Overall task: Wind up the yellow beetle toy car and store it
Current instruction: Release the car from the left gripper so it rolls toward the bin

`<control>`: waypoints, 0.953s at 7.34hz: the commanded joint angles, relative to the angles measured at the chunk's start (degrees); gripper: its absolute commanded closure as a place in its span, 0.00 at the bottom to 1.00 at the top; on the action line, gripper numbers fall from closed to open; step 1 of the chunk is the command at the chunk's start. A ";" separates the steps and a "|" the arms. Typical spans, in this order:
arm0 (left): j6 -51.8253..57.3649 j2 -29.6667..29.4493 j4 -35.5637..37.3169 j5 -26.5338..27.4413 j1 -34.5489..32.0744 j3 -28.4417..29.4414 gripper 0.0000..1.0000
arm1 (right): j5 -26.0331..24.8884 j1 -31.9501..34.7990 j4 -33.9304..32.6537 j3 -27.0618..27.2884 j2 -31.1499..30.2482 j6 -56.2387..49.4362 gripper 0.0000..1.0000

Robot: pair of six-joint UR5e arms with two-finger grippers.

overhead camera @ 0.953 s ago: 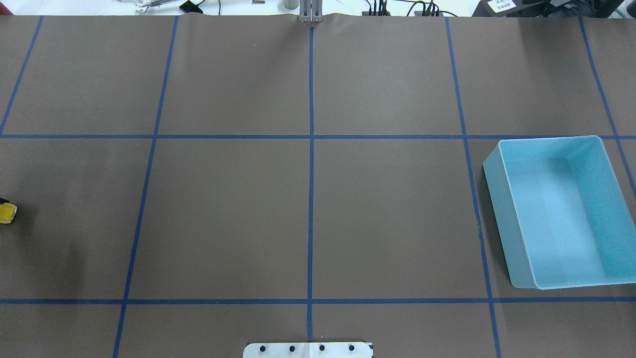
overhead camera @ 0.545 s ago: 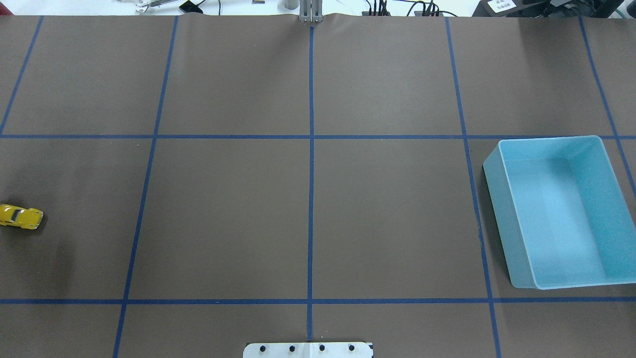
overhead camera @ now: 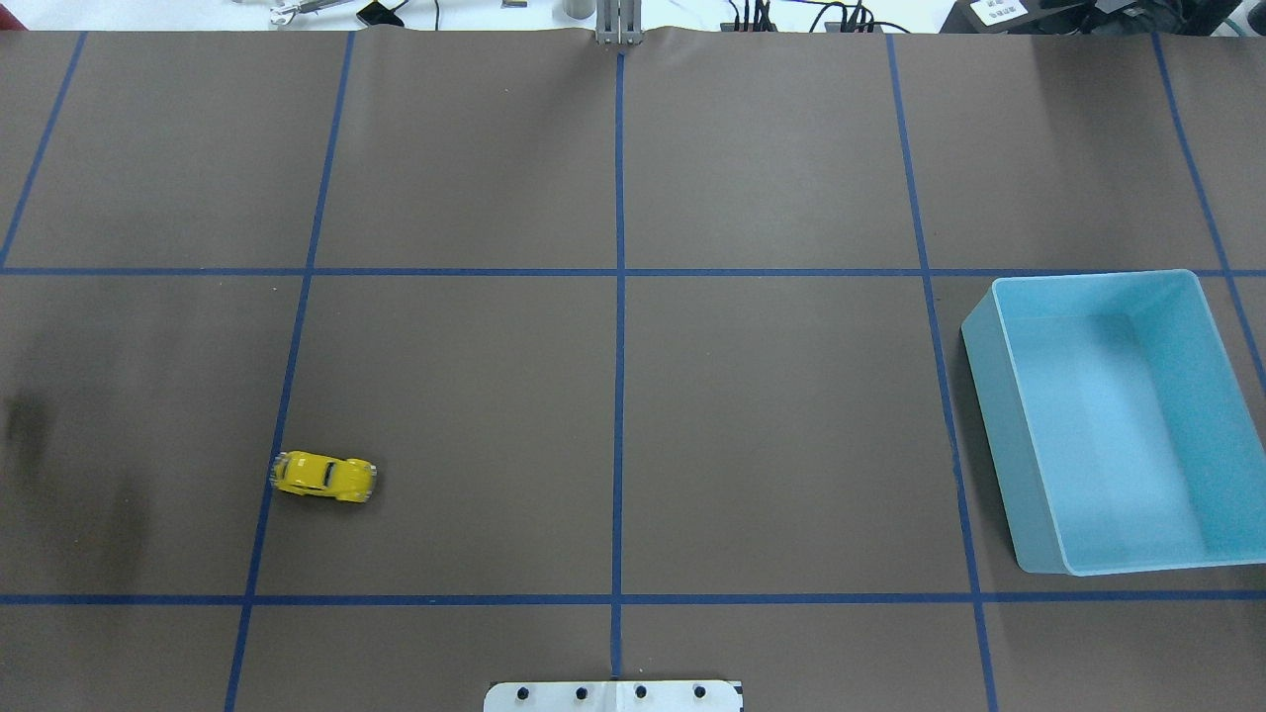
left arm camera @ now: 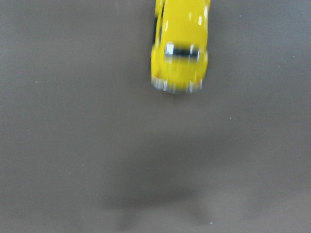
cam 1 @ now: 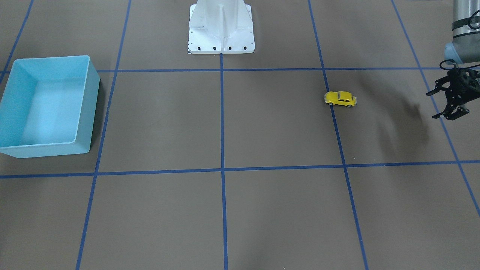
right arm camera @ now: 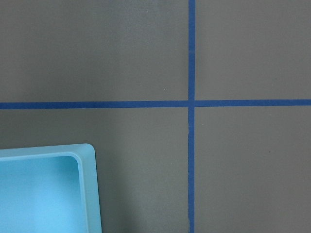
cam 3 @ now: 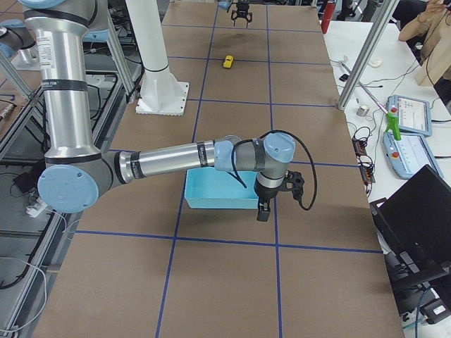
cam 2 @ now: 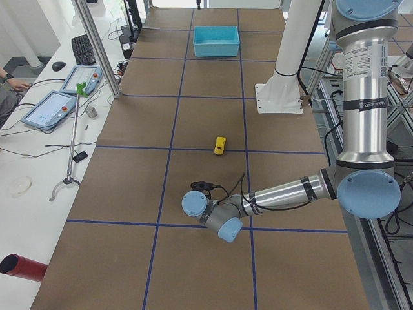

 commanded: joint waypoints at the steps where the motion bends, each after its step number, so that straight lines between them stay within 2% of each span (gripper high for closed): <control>1: -7.05 -0.09 0.00 -0.65 -0.79 -0.97 0.00 | 0.00 0.00 0.00 -0.09 0.00 -0.09 0.00; 7: -27.59 -0.70 2.01 0.22 -2.89 -2.38 0.00 | 0.09 0.00 0.00 0.09 0.00 -0.09 0.00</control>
